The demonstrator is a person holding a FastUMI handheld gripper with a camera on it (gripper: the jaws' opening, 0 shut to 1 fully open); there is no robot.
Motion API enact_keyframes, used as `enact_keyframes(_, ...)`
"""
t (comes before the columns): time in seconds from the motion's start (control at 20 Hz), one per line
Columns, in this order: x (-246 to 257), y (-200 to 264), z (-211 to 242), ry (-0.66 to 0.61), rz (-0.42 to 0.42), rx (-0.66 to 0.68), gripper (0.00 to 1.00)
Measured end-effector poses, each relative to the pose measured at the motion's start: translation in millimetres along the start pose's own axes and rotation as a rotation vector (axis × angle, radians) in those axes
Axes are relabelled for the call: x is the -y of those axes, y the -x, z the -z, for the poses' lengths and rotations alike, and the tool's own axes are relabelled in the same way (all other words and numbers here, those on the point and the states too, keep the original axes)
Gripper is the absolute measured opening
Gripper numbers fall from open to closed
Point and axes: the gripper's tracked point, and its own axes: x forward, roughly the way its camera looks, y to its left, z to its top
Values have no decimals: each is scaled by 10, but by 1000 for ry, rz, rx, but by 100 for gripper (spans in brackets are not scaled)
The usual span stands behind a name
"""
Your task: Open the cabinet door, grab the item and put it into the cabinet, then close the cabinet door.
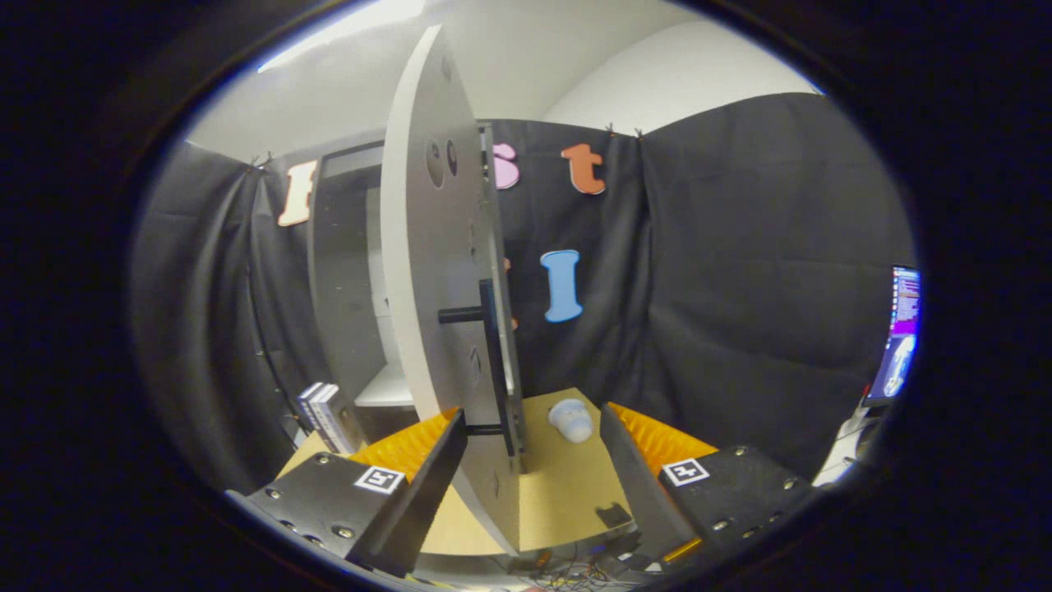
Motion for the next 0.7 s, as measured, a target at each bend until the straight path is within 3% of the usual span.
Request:
enact_keyframes(0.35, -678, -175, 110, -26, -185, -20, 98)
enact_keyframes(0.7, -931, -438, 282, 4, -237, -58, 98)
